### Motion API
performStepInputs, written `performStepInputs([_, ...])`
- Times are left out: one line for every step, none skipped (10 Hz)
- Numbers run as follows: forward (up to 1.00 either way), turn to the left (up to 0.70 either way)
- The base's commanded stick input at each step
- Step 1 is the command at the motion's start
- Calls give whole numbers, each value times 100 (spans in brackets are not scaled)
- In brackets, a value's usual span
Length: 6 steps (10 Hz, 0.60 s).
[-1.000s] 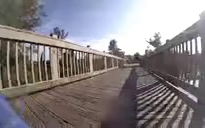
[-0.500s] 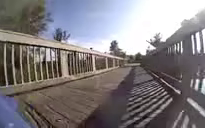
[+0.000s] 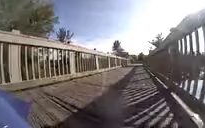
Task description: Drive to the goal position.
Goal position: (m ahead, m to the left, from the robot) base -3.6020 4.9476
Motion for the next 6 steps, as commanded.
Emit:
performStepInputs([0,45])
performStepInputs([0,45])
performStepInputs([0,45])
performStepInputs([0,45])
performStepInputs([0,45])
performStepInputs([0,45])
